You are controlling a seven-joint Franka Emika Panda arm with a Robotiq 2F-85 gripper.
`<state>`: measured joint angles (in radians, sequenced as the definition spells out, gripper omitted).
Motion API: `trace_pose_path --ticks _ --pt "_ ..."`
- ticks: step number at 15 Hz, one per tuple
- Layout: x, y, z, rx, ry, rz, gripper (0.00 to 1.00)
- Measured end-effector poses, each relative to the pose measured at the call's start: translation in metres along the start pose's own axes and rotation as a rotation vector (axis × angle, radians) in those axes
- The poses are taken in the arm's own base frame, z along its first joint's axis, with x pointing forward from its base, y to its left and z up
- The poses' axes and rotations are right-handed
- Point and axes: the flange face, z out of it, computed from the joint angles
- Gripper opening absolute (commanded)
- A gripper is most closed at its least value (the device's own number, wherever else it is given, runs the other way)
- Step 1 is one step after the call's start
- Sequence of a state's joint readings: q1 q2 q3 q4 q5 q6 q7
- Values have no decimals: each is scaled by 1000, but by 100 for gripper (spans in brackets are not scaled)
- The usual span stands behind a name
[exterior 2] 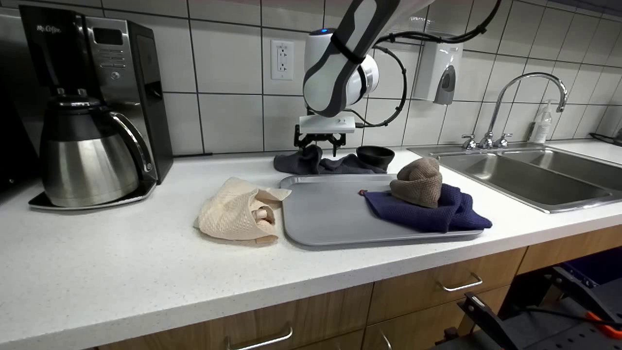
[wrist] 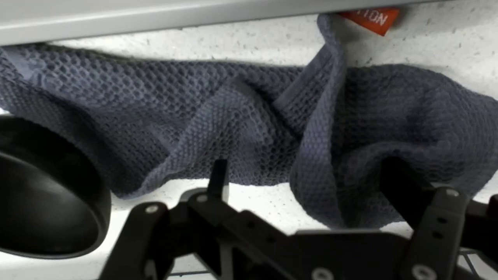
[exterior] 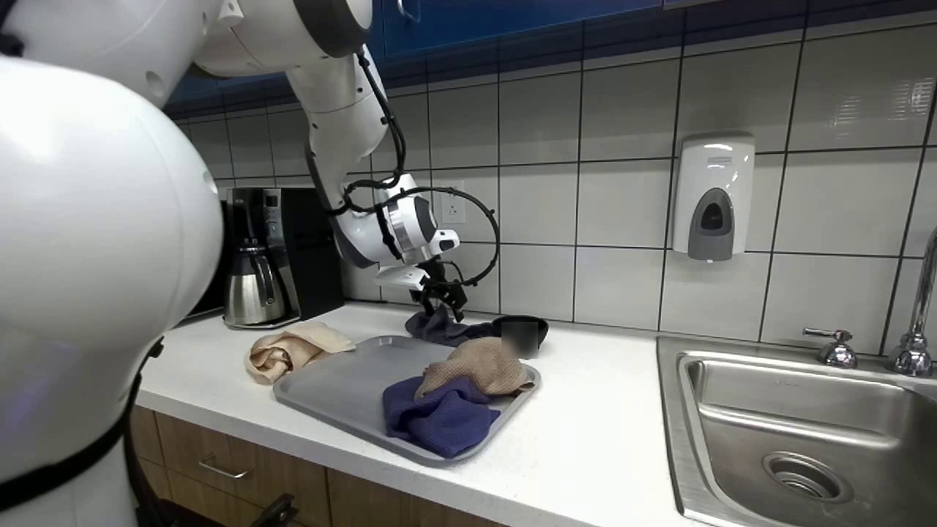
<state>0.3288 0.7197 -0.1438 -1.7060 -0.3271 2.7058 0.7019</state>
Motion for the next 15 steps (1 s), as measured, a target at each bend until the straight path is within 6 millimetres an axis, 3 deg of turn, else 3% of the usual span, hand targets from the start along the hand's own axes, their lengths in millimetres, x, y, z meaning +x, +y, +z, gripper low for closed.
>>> trace_pose_path --ticks 15 --pt "-10 10 30 -53 -34 -10 100"
